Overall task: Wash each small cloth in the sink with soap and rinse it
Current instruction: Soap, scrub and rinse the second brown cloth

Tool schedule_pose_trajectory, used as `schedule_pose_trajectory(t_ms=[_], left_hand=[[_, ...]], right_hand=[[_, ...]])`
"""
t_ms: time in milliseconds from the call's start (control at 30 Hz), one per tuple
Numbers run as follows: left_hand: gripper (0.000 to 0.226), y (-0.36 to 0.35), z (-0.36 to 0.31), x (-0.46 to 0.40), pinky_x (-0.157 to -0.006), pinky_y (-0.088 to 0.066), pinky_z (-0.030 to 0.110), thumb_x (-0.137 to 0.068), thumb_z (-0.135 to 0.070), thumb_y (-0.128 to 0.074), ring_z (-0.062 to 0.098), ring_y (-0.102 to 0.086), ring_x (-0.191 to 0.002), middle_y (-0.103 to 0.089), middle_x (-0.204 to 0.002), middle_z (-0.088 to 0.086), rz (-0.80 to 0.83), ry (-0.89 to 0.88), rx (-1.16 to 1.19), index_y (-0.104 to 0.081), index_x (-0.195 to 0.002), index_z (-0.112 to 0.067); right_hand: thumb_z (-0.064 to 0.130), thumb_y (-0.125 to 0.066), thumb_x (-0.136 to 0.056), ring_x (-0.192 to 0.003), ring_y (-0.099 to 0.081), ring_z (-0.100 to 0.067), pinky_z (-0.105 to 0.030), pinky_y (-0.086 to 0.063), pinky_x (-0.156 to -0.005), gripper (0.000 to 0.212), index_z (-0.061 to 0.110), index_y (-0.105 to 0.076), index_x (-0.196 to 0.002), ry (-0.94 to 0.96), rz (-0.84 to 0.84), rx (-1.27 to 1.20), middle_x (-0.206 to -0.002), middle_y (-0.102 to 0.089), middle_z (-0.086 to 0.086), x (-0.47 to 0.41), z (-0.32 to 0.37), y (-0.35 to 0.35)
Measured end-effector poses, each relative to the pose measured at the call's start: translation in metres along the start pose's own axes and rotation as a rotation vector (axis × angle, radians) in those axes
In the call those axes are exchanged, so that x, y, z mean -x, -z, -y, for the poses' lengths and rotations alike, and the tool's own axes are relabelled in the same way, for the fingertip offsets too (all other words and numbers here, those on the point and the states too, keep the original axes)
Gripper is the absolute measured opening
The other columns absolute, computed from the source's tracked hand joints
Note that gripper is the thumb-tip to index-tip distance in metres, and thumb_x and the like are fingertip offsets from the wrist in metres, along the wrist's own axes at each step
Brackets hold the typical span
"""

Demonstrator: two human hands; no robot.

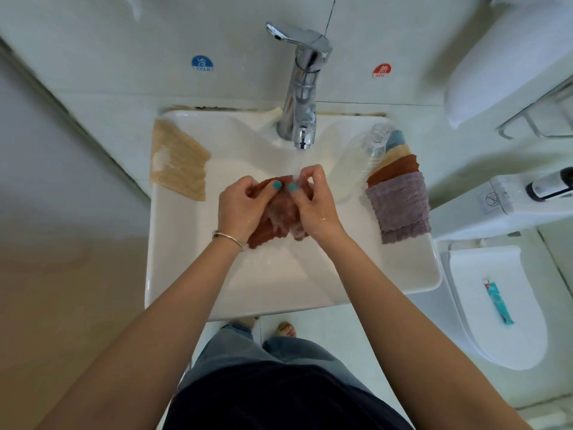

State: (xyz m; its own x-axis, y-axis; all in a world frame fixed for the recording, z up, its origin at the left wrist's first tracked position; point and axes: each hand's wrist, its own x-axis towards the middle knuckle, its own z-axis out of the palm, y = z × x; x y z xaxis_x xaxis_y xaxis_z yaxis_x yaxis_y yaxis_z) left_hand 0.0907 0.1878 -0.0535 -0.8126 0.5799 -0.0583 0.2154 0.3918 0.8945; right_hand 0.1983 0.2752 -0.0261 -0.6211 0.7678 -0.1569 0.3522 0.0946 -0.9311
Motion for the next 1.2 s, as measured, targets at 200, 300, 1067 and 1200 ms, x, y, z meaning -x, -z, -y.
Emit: schedule_pose_trajectory(t_ms=[200, 300, 1067, 1200], left_hand=[[0.017, 0.001, -0.009, 0.011, -0.06, -0.047, 0.016, -0.097, -0.02, -0.057, -0.003, -0.054, -0.061, -0.059, -0.071, -0.006, 0.135, 0.004, 0.311, -0.059, -0.081, -0.015], [0.021, -0.022, -0.023, 0.014, -0.064, -0.045, 0.016, -0.102, -0.023, -0.045, 0.002, -0.053, -0.067, -0.058, -0.075, -0.007, 0.061, 0.022, 0.351, -0.056, -0.09, -0.01], [0.048, -0.053, -0.057, 0.004, -0.053, -0.034, 0.02, -0.103, -0.033, -0.041, 0.008, -0.043, -0.052, -0.049, -0.055, -0.004, -0.074, 0.202, 0.281, -0.042, -0.057, -0.017], [0.037, -0.043, -0.049, 0.018, -0.062, -0.051, 0.022, -0.097, -0.052, -0.047, 0.008, -0.065, -0.074, -0.066, -0.085, -0.004, 0.053, 0.287, 0.477, -0.057, -0.097, -0.016]], right_hand=[[0.054, -0.05, -0.094, -0.08, -0.063, -0.018, -0.043, -0.055, -0.072, 0.022, 0.036, -0.061, -0.092, -0.036, -0.119, 0.008, -0.086, -0.065, 0.007, -0.001, -0.009, -0.006], [0.05, -0.038, -0.099, -0.077, -0.064, -0.019, -0.041, -0.055, -0.066, 0.028, 0.033, -0.059, -0.108, -0.029, -0.151, 0.038, -0.095, -0.064, 0.002, 0.011, -0.017, -0.011], [0.035, -0.038, -0.103, -0.073, -0.057, -0.021, -0.037, -0.05, -0.067, 0.033, 0.02, -0.043, -0.074, -0.119, -0.154, 0.132, -0.072, -0.055, 0.002, -0.007, 0.021, -0.01], [0.038, -0.04, -0.103, -0.08, -0.059, -0.006, -0.021, -0.047, -0.064, 0.019, 0.019, -0.042, -0.099, -0.114, -0.103, -0.089, -0.094, -0.057, 0.004, 0.0, 0.024, -0.005]])
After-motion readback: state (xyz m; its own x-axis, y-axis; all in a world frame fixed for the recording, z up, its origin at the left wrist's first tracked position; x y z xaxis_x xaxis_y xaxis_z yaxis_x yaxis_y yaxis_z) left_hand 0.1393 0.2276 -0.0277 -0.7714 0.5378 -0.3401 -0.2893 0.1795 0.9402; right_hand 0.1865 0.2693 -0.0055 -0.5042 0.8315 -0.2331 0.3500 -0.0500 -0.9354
